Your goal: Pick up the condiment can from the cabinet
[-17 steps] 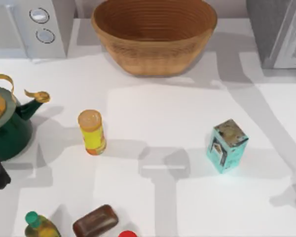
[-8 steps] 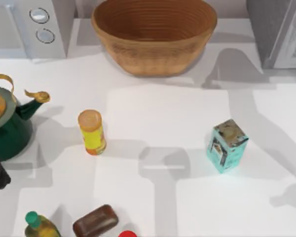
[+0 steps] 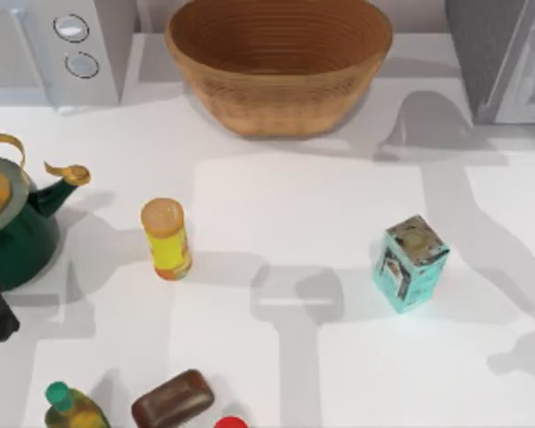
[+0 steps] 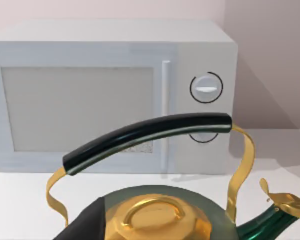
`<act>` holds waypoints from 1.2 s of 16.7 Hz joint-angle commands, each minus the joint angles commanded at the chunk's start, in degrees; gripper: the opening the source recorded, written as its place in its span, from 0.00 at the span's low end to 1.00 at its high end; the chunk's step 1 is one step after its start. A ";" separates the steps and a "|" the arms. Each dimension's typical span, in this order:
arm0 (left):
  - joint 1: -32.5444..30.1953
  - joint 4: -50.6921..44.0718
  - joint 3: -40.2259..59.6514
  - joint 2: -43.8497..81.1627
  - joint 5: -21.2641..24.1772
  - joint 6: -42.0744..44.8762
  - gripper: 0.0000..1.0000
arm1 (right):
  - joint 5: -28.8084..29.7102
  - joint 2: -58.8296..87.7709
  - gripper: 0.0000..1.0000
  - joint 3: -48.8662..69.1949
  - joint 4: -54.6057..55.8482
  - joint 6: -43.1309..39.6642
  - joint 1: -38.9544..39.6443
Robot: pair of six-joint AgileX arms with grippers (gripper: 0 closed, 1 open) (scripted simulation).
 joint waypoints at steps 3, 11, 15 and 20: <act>0.00 0.00 0.00 0.00 0.00 0.00 1.00 | -3.82 -6.52 0.00 -10.41 3.70 -0.06 -3.77; 0.00 0.00 0.00 0.00 0.00 0.00 1.00 | -19.91 -33.19 0.00 -52.92 18.59 -0.42 -19.29; 0.00 0.00 0.00 0.00 0.00 0.00 1.00 | -29.03 -48.01 0.00 -75.74 26.73 -0.69 -28.08; 0.00 0.00 0.00 0.00 0.00 0.00 1.00 | -38.68 -63.55 0.00 -99.45 35.20 -0.90 -37.42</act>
